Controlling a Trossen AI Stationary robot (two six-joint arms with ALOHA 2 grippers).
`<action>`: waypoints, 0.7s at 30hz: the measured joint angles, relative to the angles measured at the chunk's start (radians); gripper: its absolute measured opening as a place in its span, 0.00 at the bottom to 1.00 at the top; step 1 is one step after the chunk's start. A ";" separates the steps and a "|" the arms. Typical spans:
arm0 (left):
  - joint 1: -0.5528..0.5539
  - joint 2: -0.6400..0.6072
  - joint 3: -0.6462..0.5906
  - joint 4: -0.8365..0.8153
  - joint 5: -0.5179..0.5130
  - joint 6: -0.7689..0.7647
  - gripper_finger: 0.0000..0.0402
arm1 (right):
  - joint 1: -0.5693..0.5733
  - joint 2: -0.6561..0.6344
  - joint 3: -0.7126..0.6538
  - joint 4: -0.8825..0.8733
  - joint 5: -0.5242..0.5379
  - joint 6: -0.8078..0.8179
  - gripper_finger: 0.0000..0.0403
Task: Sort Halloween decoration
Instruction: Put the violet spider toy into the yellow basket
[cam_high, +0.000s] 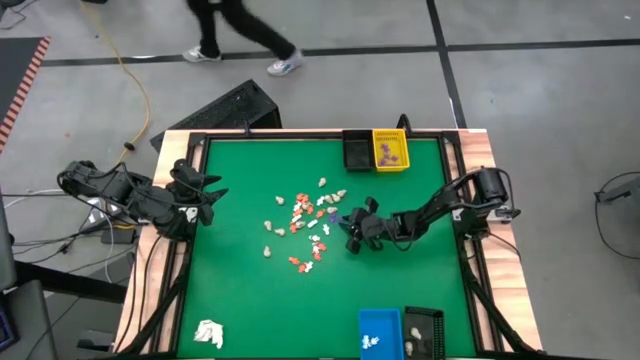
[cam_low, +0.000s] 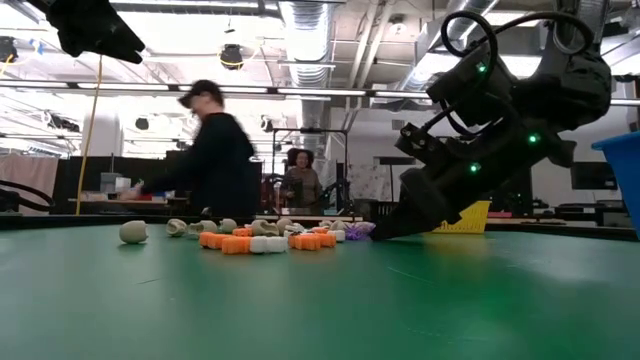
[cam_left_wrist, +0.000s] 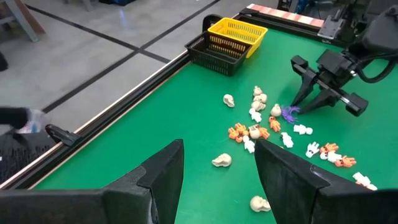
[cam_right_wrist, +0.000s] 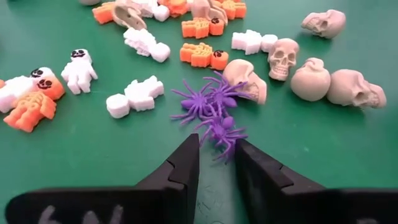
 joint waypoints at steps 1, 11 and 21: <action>0.000 0.000 0.000 0.000 0.000 0.000 0.47 | 0.000 -0.001 0.000 0.000 0.014 0.005 0.27; 0.000 0.000 0.000 0.000 0.000 0.000 0.47 | -0.001 0.000 -0.001 0.011 0.046 0.025 0.01; 0.000 0.000 0.000 0.000 0.000 0.000 0.47 | -0.009 -0.088 -0.006 0.016 0.080 -0.042 0.00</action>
